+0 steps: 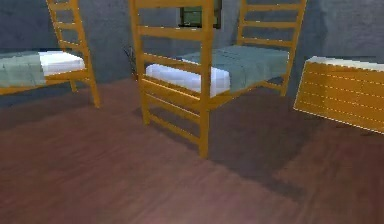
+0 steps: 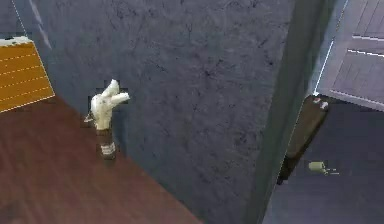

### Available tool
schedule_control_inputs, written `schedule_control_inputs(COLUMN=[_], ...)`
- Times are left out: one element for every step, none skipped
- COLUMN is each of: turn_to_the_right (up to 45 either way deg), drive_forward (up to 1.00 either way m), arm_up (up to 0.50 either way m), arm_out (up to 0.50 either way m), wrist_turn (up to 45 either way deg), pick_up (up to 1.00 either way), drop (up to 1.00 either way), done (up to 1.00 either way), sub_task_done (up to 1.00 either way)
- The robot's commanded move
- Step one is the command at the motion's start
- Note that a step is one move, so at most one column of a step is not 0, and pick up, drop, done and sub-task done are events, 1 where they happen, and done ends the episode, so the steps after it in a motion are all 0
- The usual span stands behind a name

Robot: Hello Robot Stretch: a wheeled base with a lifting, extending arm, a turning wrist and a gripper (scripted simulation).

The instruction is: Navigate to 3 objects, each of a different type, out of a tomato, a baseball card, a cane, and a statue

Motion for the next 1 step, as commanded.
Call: schedule_control_inputs(turn_to_the_right=[36.0], drive_forward=[0.0], arm_up=[0.0], arm_out=[0.0], wrist_turn=[0.0], pick_up=[0.0], drop=[0.0], done=[0.0], sub_task_done=[0.0])
